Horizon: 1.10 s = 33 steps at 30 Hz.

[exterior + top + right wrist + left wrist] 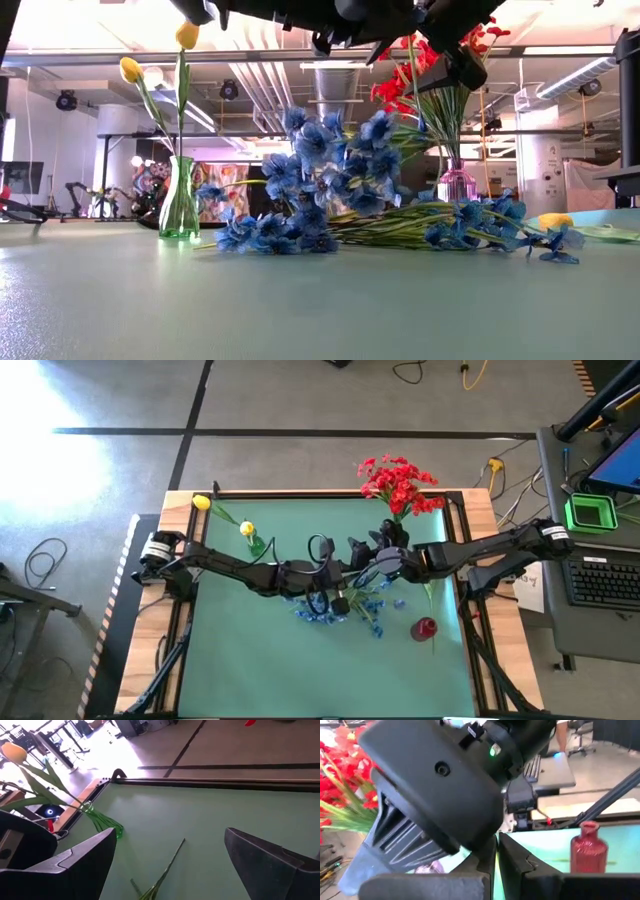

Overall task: Sort flowers into vase by color
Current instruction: Put the blue flower into the red vase

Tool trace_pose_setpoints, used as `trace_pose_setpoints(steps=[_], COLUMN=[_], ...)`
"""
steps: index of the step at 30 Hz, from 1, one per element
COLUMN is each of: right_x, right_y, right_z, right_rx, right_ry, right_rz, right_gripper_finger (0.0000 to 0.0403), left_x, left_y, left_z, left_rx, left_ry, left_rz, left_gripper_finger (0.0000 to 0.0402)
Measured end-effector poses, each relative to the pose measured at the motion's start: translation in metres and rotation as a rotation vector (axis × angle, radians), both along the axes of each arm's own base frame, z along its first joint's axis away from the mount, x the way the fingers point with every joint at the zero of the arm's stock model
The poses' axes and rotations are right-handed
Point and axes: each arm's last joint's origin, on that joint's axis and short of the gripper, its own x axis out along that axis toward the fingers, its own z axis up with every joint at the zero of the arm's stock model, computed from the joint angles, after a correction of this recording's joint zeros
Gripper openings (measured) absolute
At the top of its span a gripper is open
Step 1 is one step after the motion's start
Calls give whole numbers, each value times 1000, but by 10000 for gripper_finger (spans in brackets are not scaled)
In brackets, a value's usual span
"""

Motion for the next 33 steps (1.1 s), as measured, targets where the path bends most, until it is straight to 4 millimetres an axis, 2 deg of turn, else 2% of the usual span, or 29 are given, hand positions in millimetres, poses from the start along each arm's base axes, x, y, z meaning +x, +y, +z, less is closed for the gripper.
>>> trace_pose_setpoints(steps=[8, 14, 33], right_x=[-2, -1, -3], right_y=[1, 2, 1], right_z=[-4, -4, -5], right_rx=[29, 45, 14], right_ry=[49, 49, 91], right_rz=[47, 68, 77], right_gripper_finger=[364, 364, 364], left_x=[-2, -6, -9], left_y=[0, 5, 3], left_z=[-10, -17, -26], left_rx=[43, 65, 56], left_ry=[105, 179, 260], left_rz=[80, 255, 269], left_gripper_finger=[0, 0, 0])
